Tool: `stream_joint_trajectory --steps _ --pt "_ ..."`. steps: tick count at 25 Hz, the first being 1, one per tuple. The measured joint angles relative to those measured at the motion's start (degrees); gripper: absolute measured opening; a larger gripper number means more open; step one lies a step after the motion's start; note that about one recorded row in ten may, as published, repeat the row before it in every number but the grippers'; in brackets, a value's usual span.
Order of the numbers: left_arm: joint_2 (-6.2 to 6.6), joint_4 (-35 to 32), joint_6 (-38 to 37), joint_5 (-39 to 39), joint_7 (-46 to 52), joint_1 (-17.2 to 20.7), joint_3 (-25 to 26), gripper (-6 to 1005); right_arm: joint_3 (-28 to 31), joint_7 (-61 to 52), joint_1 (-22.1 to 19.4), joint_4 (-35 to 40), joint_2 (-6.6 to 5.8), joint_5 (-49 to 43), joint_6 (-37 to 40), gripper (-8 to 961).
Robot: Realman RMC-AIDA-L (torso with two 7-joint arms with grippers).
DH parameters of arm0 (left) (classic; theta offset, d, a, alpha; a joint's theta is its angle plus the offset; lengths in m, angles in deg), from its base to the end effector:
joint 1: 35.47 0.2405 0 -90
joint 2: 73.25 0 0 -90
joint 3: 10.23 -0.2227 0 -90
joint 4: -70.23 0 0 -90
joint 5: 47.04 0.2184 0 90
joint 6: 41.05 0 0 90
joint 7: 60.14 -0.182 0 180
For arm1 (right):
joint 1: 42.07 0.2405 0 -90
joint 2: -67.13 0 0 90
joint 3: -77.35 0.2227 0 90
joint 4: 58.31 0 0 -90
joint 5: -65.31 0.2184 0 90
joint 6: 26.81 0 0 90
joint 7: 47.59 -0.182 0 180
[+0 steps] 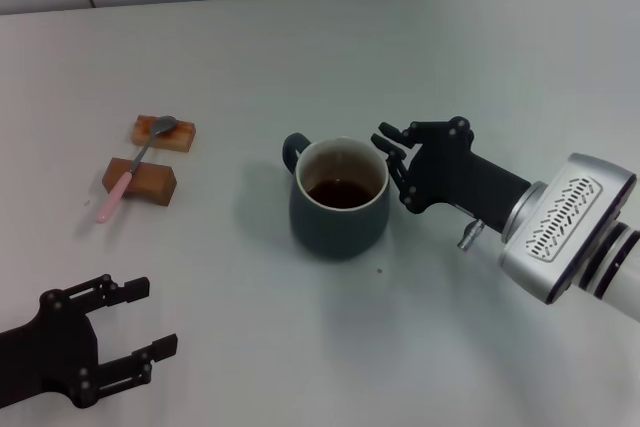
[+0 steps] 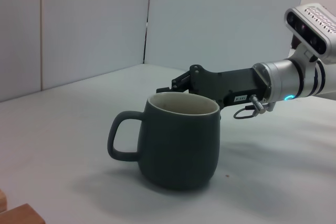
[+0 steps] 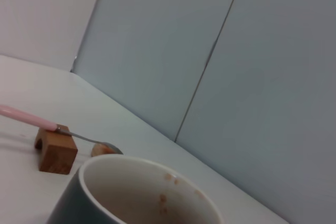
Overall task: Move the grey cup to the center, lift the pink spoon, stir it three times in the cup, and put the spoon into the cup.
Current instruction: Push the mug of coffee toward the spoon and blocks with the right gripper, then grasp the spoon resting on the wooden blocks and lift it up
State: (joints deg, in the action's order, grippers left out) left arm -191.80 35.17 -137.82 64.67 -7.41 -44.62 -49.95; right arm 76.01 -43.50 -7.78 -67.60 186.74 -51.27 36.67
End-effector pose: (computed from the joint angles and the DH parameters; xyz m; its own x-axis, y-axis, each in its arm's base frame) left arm -0.3103 0.2186 -0.0161 0.8315 0.2259 0.5076 0.3976 -0.8800 -0.2598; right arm 0.2330 0.3317 -0.1174 0.9187 0.1864 -0.3483 -0.1308 -0.6885 -0.7133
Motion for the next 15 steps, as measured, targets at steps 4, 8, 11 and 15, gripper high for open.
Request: stream_joint_trajectory --steps 4,8,11,15 --pt "-0.03 0.07 0.01 -0.01 0.00 0.00 0.00 719 -0.07 0.01 0.23 -0.33 0.00 -0.08 -0.03 115" --pt "-0.02 0.08 0.01 -0.67 0.00 0.03 0.00 719 0.95 0.02 -0.34 0.17 -0.07 0.16 0.33 115" --pt "-0.01 0.09 -0.02 -1.51 -0.17 0.19 0.00 719 4.79 -0.60 -1.78 1.20 -0.27 0.33 2.03 115" --pt "-0.01 0.15 -0.02 -2.10 -0.35 0.26 0.00 719 10.03 -6.95 -4.85 5.04 -0.54 0.36 8.74 115"
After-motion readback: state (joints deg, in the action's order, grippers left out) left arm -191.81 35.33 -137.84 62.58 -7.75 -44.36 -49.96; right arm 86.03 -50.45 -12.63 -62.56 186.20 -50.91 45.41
